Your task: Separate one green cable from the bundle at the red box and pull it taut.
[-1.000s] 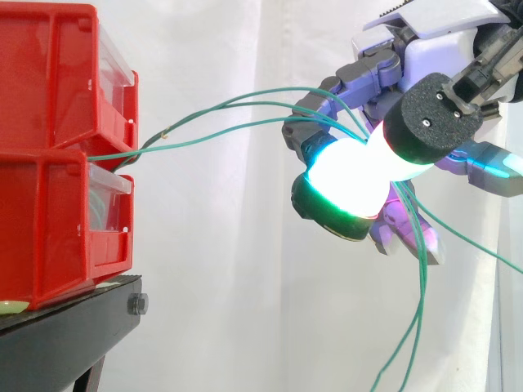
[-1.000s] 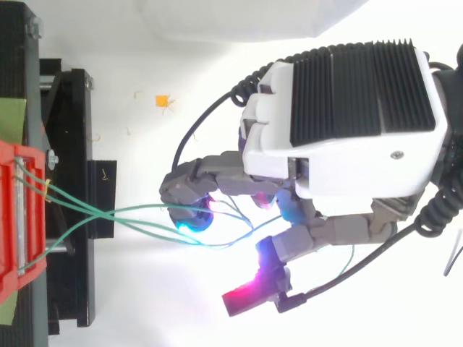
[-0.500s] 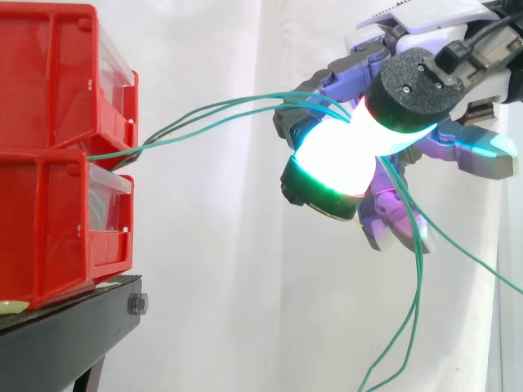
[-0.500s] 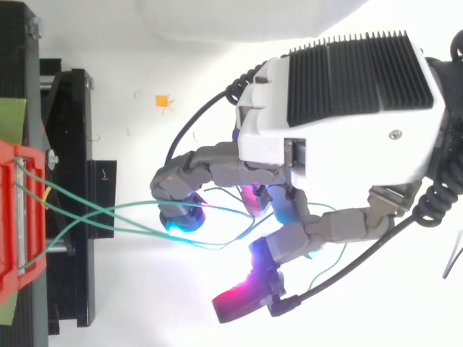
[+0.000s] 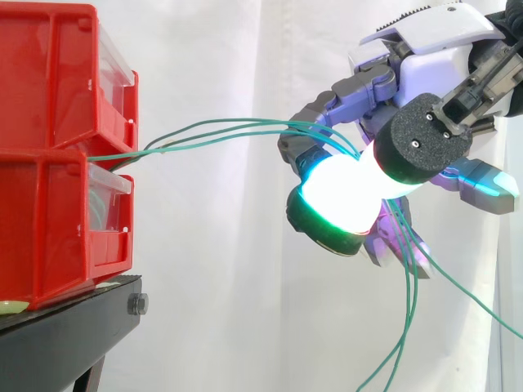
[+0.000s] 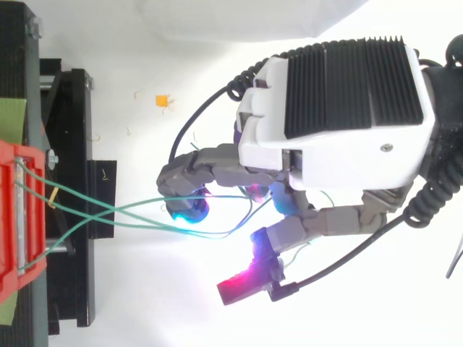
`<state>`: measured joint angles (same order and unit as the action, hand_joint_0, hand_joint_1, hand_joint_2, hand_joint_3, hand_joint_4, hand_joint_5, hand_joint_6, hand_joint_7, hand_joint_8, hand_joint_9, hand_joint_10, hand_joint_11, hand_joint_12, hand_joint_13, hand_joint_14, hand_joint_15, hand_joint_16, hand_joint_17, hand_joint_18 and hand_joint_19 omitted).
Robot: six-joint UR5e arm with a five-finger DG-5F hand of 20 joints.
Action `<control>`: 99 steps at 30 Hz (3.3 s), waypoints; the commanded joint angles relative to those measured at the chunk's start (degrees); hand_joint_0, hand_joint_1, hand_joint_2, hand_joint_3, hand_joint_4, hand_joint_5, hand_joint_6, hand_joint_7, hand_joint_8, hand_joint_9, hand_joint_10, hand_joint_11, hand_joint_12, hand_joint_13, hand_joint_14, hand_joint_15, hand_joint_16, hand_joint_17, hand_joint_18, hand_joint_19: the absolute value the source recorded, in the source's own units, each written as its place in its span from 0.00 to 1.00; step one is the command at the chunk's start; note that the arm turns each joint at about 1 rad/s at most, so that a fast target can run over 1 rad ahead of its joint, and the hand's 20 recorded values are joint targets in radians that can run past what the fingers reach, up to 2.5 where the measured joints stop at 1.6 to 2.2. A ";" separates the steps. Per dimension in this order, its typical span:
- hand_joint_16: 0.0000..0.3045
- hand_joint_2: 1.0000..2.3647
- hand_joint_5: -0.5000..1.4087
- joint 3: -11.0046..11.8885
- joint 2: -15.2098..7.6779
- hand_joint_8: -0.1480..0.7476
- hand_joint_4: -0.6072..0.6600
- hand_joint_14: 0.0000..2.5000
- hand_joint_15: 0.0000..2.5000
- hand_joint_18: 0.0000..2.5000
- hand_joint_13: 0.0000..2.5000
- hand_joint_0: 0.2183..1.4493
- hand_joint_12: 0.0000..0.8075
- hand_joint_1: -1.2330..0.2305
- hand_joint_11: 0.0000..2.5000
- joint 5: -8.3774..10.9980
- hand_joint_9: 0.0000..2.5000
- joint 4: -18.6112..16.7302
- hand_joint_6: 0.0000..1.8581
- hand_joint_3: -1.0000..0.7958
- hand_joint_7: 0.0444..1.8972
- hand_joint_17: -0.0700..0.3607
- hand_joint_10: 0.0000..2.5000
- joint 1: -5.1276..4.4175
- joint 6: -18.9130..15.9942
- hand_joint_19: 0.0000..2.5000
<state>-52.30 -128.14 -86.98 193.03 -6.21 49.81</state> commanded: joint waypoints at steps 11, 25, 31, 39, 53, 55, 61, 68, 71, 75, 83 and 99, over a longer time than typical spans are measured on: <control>0.14 0.01 0.33 -0.09 -0.01 0.40 0.54 0.01 0.21 0.33 0.47 0.40 0.51 0.36 0.10 -0.29 0.72 0.07 0.27 0.38 0.68 0.39 0.00 0.06 -9.38 0.24; 0.14 0.01 0.33 -0.61 -0.01 0.40 0.54 0.01 0.21 0.33 0.47 0.40 0.51 0.36 0.10 -0.38 0.72 -0.11 0.27 0.37 0.68 0.39 0.00 0.06 -14.39 0.24; 0.14 0.01 0.33 -0.61 -0.01 0.41 0.54 0.01 0.21 0.33 0.47 0.40 0.51 0.36 0.10 -0.38 0.72 0.07 0.27 0.38 0.69 0.39 0.00 0.06 -15.62 0.24; 0.14 0.01 0.33 -0.61 -0.01 0.41 0.53 0.01 0.22 0.33 0.47 0.40 0.50 0.36 0.10 -0.64 0.72 -0.11 0.27 0.37 0.69 0.39 0.00 0.06 -16.50 0.24; 0.20 0.00 0.32 -0.70 -0.01 0.45 0.58 0.01 0.21 0.38 0.50 0.19 0.58 0.48 0.09 -1.61 0.73 0.24 0.27 0.28 0.67 0.47 0.00 0.06 -16.50 0.23; 0.20 0.00 0.32 -0.70 -0.01 0.45 0.58 0.01 0.21 0.38 0.50 0.18 0.58 0.49 0.09 -1.61 0.73 0.24 0.27 0.28 0.67 0.48 0.00 0.06 -16.50 0.23; 0.17 0.00 0.33 -0.70 -0.01 0.39 0.53 0.01 0.21 0.37 0.52 0.23 0.54 0.72 0.09 -1.70 0.77 0.24 0.27 0.28 0.66 0.44 0.00 0.06 -16.50 0.24; 0.14 0.00 0.34 -0.70 -0.01 0.32 0.52 0.01 0.21 0.37 0.52 0.36 0.51 0.57 0.10 -1.70 0.79 0.16 0.27 0.28 0.67 0.39 0.00 0.06 -16.50 0.24; 0.14 0.00 0.34 -0.70 -0.01 0.34 0.52 0.01 0.21 0.37 0.52 0.41 0.51 0.49 0.11 -1.70 0.79 -0.02 0.27 0.28 0.67 0.38 0.00 0.06 -16.50 0.24; 0.14 0.00 0.34 -0.70 -0.01 0.34 0.52 0.01 0.21 0.36 0.51 0.43 0.51 0.44 0.12 -1.70 0.79 -0.11 0.27 0.31 0.67 0.38 0.00 0.06 -16.50 0.24; 0.14 0.01 0.34 -0.70 -0.01 0.38 0.50 0.01 0.21 0.34 0.50 0.41 0.51 0.31 0.12 -1.61 0.78 -0.11 0.27 0.37 0.67 0.38 0.01 0.06 -16.50 0.24; 0.20 0.00 0.33 -0.79 -0.01 0.39 0.55 0.01 0.19 0.32 0.49 0.18 0.56 0.88 0.03 -1.52 0.75 -0.11 0.27 0.28 0.64 0.48 0.00 0.06 -16.50 0.22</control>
<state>-53.10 -128.13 -88.52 192.92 -6.15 33.31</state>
